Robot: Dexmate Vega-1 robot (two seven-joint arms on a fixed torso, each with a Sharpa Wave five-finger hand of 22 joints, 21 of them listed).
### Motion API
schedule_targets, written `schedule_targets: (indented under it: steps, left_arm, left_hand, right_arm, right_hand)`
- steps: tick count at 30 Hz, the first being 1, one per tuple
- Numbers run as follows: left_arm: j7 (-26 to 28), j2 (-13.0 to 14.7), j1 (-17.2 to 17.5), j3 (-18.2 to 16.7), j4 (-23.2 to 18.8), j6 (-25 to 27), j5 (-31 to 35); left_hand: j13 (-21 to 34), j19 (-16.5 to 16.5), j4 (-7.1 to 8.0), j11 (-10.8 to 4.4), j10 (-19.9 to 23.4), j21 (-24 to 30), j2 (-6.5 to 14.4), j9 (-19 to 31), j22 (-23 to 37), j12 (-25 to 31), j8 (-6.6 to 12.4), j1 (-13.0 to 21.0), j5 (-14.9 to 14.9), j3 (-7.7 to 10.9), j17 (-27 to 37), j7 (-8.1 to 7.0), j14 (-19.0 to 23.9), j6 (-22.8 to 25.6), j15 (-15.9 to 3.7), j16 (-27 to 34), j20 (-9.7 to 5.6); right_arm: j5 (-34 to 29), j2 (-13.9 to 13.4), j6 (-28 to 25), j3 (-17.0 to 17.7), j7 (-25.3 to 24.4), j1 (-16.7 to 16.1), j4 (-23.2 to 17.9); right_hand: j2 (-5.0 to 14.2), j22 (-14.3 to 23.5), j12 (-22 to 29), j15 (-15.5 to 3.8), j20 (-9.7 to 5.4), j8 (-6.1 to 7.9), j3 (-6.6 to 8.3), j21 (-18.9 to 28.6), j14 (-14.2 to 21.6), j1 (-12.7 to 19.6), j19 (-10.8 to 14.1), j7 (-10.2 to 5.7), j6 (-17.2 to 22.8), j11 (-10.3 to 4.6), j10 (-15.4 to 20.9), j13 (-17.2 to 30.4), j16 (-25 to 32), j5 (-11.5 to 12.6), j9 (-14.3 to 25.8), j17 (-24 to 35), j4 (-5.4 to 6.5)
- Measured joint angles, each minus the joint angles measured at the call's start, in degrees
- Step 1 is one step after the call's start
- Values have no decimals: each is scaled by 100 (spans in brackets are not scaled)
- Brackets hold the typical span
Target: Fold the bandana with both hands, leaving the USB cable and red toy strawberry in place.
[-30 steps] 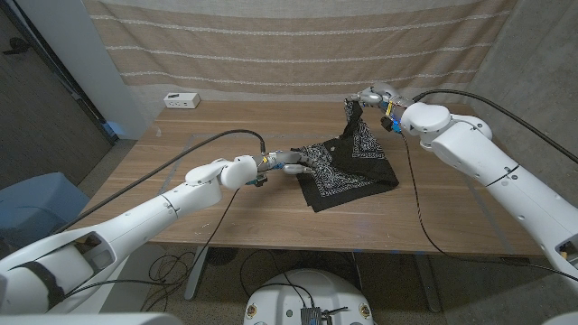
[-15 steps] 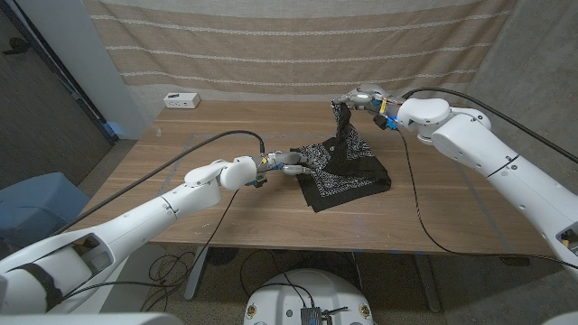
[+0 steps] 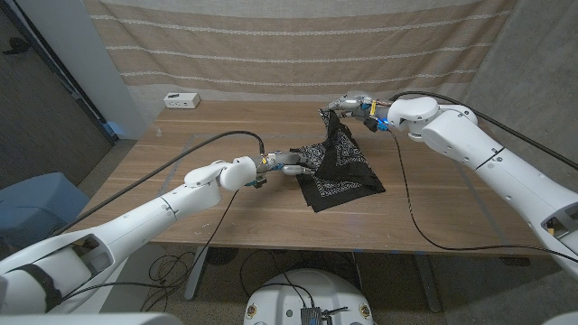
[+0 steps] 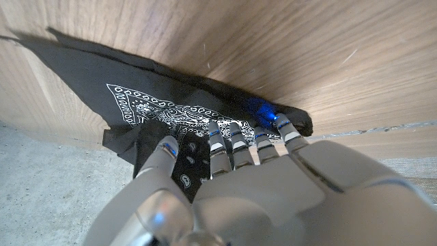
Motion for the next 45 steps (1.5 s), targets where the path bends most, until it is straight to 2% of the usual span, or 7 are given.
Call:
schedule_targets:
  steps: [5, 8, 15, 20, 30, 36, 45]
  left_arm:
    - [11, 2, 6, -5, 0, 2, -7]
    - [15, 9, 14, -12, 0, 2, -10]
    - [21, 12, 17, -14, 0, 7, -14]
    - [22, 20, 24, -19, -8, 7, -14]
    - [60, 29, 23, -31, -22, -18, -7]
    - [497, 98, 184, -179, -134, -224, 17]
    - [1583, 214, 578, -516, -350, -707, 157]
  left_hand:
    - [0, 0, 0, 0, 0, 0, 0, 0, 0, -7, 0, 0, 0, 0, 0, 0, 0, 0, 0, 0, 0]
    - [0, 0, 0, 0, 0, 0, 0, 0, 0, -7, 0, 0, 0, 0, 0, 0, 0, 0, 0, 0, 0]
    - [0, 0, 0, 0, 0, -20, 0, 0, 0, -7, 0, 0, 0, 0, 0, 0, 0, 0, 0, 0, 0]
    - [0, 0, 0, 0, 0, -20, 0, 0, 0, -7, 0, 0, 0, 0, 0, 2, -34, -2, -33, 0, 0]
    - [5, 39, -44, 11, 24, -20, 0, 0, 0, -6, -20, 0, 0, 1, 0, 32, -12, -52, -43, 0, -35]
    - [60, 694, -245, 267, 1298, 144, 169, 23, 29, 374, 195, 179, 0, 202, 14, 444, 1364, 965, -205, 309, -134]
    - [277, 1409, -439, 293, 2814, 477, 283, 115, 81, 927, 580, 535, 24, 180, 294, 922, 2936, 2449, -305, 926, -277]
  right_arm:
    - [14, 116, -4, -109, 28, 80, 140]
    - [-9, 168, -6, -158, -6, 103, 192]
    - [-32, 270, -6, -300, -28, 181, 367]
    - [-97, 319, -34, -363, 62, 226, 520]
    - [99, 383, 29, -329, 234, 227, 729]
    - [132, 386, 40, -297, 189, 192, 739]
    - [133, 362, 41, -260, 54, 126, 657]
  right_hand:
    - [1, 0, 0, -11, -18, -45, 0, 22, 41, 1, 63, -1, -2, 0, 0, 0, 0, 0, -46, 28, 0]
    - [24, 0, 0, -2, 1, -236, -30, 43, 64, 24, 81, -35, -308, 24, -25, 0, 0, -72, -137, 43, 29]
    - [15, 14, -62, 281, 234, -1636, -434, -8, -157, -446, -187, -196, -2191, 307, -667, 0, -69, -457, -649, 173, 431]
    - [-79, 14, -95, 379, 331, -2120, -673, -70, -303, -774, -479, -293, -2790, 392, -1032, 1, -107, -531, -696, 211, 582]
    - [-5, 13, -95, 356, 275, -2268, -775, -114, -340, -960, -546, -227, -2886, 449, -1128, 0, -106, -604, -679, 239, 683]
    - [15, 13, -67, 356, 245, -2268, -775, -88, -339, -981, -535, -225, -2884, 449, -1127, 1, -106, -626, -679, 239, 683]
    - [16, 13, -23, 378, 246, -2290, -775, -74, -316, -981, -492, -218, -2770, 470, -1062, 1, -106, -647, -679, 266, 683]
